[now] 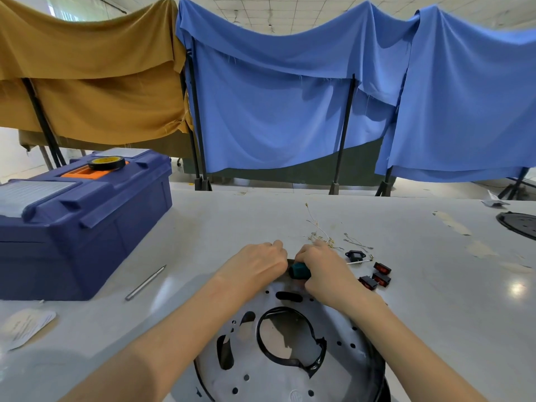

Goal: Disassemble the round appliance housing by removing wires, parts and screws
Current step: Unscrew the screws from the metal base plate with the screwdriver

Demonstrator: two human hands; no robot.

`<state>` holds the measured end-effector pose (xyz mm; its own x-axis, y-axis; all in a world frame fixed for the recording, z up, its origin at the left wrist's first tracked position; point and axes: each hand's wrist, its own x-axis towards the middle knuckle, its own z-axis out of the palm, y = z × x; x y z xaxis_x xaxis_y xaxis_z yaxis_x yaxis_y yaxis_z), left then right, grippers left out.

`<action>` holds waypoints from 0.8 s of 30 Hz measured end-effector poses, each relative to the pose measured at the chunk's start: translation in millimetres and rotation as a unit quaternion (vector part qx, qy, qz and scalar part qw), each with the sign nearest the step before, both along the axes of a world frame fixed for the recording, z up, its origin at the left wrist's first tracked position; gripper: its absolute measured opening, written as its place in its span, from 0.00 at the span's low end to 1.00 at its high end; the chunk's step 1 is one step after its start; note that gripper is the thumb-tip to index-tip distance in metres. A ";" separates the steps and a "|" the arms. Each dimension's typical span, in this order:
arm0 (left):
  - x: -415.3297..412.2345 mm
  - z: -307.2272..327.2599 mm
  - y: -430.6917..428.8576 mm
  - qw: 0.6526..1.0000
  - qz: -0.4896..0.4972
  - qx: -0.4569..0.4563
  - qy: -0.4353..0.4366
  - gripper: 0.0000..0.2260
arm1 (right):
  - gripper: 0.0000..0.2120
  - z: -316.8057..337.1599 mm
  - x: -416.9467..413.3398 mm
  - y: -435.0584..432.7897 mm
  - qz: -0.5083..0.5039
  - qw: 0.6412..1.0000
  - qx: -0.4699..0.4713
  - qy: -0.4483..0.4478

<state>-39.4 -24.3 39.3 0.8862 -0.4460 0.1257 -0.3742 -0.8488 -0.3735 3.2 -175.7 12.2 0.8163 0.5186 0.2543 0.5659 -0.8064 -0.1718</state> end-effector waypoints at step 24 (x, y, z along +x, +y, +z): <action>4.5 -17.3 -2.4 0.956 0.136 -0.261 -0.003 0.18 | 0.10 19.4 13.5 -87.6 -0.167 0.975 0.139 0.044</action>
<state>-34.9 -26.7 22.0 0.9591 -0.0749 0.2730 -0.1130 -0.9855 0.1265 16.7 -263.3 31.6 0.9530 0.1417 0.2679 0.2532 -0.8581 -0.4468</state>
